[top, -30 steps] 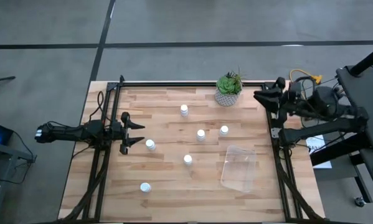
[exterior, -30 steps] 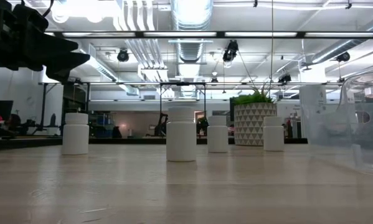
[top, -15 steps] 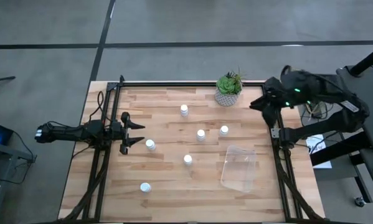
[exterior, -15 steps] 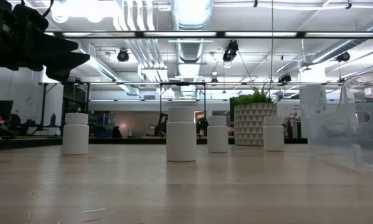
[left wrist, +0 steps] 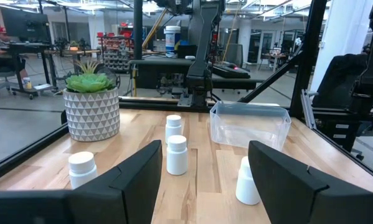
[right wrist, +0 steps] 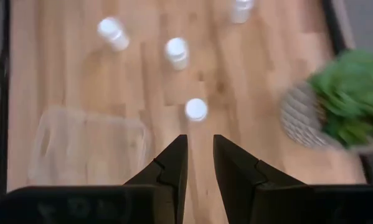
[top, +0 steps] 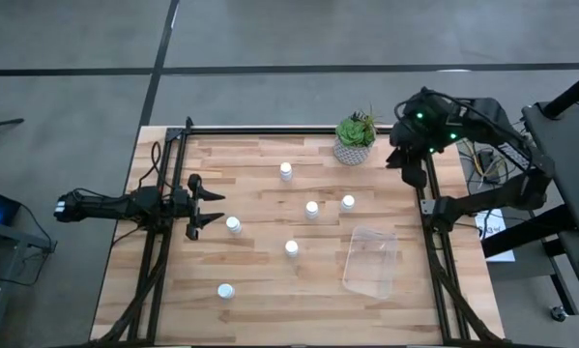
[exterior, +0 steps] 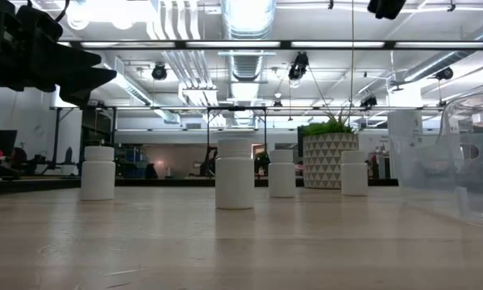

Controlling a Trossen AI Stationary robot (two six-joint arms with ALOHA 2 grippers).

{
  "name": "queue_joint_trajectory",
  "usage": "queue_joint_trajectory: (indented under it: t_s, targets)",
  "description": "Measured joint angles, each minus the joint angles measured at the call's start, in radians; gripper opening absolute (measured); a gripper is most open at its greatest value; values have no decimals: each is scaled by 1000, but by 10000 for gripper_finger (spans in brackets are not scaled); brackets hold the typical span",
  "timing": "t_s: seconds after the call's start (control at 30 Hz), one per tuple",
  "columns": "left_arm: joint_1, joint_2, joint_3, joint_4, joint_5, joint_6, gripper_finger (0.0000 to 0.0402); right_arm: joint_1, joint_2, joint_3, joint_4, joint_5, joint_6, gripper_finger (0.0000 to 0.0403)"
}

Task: Pick and place pill bottles into a basket
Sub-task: Put the white medicine bottle into the transparent bin

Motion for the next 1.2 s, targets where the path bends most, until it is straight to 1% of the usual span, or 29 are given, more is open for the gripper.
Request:
queue_joint_trajectory:
  t_s: [0.07,0.1,0.27,0.4,0.53,0.63,0.73,0.9,1.07,1.13,1.2]
  targets:
    - [0,0,0,0,0,0,222,-5,0,-46,21,-56,-75,68]
    - [0,0,0,0,0,0,222,-5,0,-70,36,-64,-93,68]
    - [0,0,0,0,0,0,222,-5,24,-168,103,-64,-159,68]
    - [0,0,0,0,0,0,222,-5,68,-205,127,-61,-211,70]
    - [0,0,0,0,0,0,222,-5,130,-211,134,-60,-220,91]
    - [0,0,0,0,0,0,221,-5,173,-212,135,-58,-221,123]
    - [0,0,0,0,0,0,222,-5,215,-212,136,-52,-214,166]
    - [0,0,0,0,0,0,221,-4,280,-212,131,-36,-208,254]
    - [0,0,0,0,0,0,222,-2,310,-212,133,-39,-267,339]
    - [0,0,0,0,0,0,221,-2,316,-212,135,-39,-283,364]
    - [0,0,0,0,0,0,222,-2,321,-213,138,-39,-287,377]
